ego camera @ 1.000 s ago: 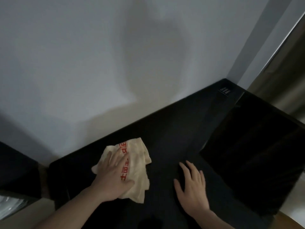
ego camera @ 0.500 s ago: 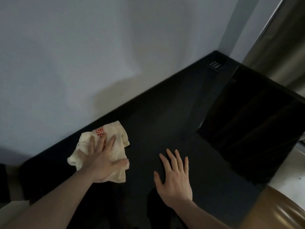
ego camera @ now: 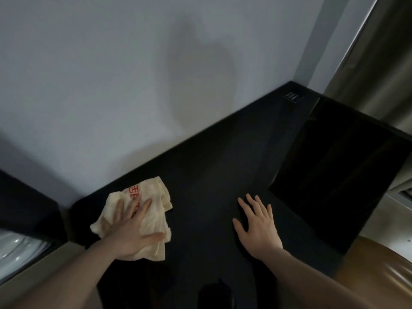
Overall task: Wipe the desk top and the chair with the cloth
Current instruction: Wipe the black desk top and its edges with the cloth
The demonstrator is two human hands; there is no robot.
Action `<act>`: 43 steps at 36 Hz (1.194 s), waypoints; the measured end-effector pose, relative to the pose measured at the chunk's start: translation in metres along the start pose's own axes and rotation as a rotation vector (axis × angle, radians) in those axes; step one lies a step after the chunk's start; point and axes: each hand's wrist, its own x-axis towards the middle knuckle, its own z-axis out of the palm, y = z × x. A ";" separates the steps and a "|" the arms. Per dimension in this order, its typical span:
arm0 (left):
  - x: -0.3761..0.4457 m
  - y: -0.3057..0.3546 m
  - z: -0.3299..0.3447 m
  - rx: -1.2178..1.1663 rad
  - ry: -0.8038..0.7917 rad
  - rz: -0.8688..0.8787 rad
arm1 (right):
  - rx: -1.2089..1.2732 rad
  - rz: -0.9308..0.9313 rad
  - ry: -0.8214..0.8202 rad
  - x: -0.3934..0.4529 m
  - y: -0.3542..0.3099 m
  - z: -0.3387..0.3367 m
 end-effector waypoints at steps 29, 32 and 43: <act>-0.095 -0.024 -0.010 -1.095 0.261 -0.272 | 0.168 0.044 -0.394 -0.084 -0.231 0.076; -0.088 -0.029 -0.005 -1.003 0.274 -0.252 | 0.115 0.007 -0.333 -0.079 -0.215 0.079; -0.061 0.040 -0.021 -0.539 0.063 -0.044 | -0.006 0.203 -0.416 -0.013 -0.116 0.008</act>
